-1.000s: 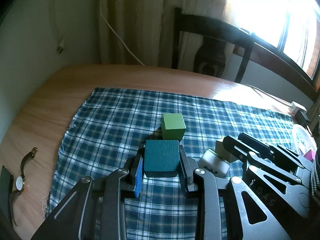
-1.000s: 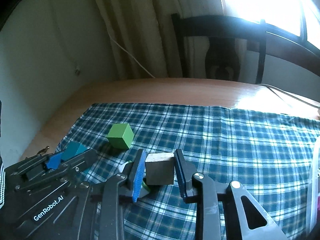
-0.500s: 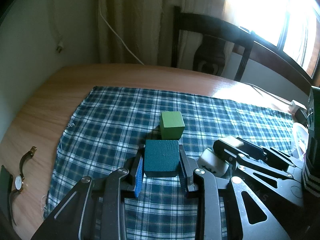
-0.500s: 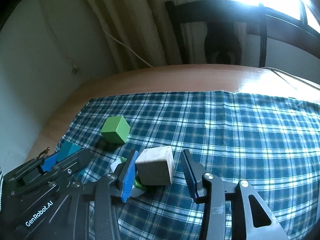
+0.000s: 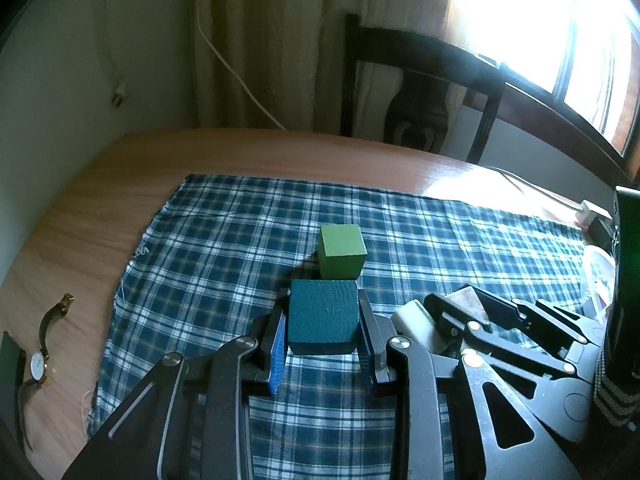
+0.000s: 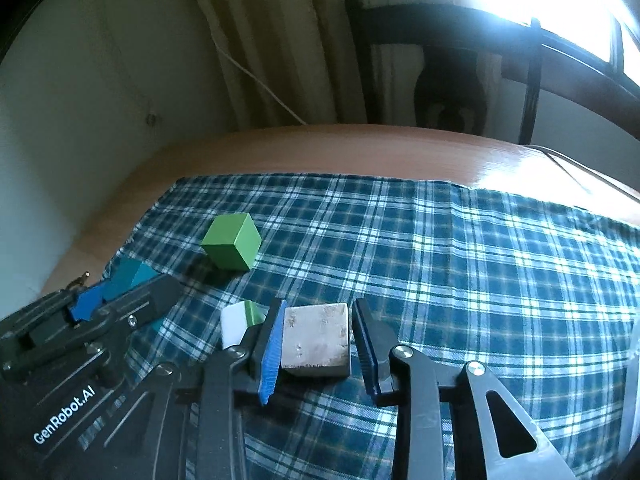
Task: Organize rigid objects
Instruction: 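Grasp the beige wooden cube with the right tool, then carry the beige cube over the bowl with the right tool while the left tool carries the teal cube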
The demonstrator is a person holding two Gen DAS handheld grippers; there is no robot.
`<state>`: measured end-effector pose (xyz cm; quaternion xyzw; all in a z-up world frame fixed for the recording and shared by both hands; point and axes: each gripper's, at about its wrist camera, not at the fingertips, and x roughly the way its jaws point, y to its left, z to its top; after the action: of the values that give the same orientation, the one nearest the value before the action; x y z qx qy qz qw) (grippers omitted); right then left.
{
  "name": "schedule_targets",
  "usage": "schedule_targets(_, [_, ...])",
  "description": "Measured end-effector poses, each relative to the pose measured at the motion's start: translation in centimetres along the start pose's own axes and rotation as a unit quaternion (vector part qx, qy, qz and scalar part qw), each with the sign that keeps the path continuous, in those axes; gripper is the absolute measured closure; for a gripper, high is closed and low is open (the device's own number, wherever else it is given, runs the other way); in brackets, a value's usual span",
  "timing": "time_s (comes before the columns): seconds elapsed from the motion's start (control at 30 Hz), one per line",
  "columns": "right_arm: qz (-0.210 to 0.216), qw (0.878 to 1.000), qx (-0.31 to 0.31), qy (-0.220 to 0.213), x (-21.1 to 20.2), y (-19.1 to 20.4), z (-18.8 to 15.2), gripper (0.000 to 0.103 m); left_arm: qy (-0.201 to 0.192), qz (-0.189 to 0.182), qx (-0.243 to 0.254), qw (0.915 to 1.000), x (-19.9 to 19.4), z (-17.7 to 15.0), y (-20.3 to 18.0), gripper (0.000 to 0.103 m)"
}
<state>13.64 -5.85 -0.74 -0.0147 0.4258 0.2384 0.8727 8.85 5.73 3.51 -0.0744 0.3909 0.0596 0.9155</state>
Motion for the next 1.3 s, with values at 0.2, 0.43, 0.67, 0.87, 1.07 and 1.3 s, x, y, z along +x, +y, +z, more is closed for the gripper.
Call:
schedule_targets(0.2, [-0.030, 0.999, -0.030, 0.021, 0.2, 0.6, -0.6, 0.062, -0.001, -0.003, 0.001, 1.0000, -0.1, 0.0, 0.0, 0.072])
schedule_targets(0.43, [-0.024, 1.000, -0.013, 0.011, -1.2, -0.2, -0.8, 0.072, -0.008, -0.010, 0.007, 0.9999, -0.7, 0.0, -0.5, 0.072])
schedule_targets(0.67, [-0.034, 0.999, 0.010, -0.023, -4.5, -1.8, -0.9, 0.072, -0.020, -0.008, 0.020, 0.9996, -1.4, -0.1, -1.3, 0.072])
schedule_targets(0.87, [-0.055, 0.997, 0.025, -0.038, -6.3, -3.2, -1.5, 0.072, -0.027, -0.009, 0.030, 0.9991, -1.9, -0.2, -2.0, 0.072])
schedule_targets(1.07, [-0.068, 0.995, 0.043, -0.055, -8.5, -4.7, -2.0, 0.072, -0.033, -0.008, 0.042, 0.9985, -2.3, -0.5, -2.8, 0.072])
schedule_targets(1.3, [-0.078, 0.992, 0.063, -0.083, -11.0, -6.4, -2.1, 0.072, -0.036, -0.006, 0.058, 0.9977, -2.5, -0.9, -3.8, 0.072])
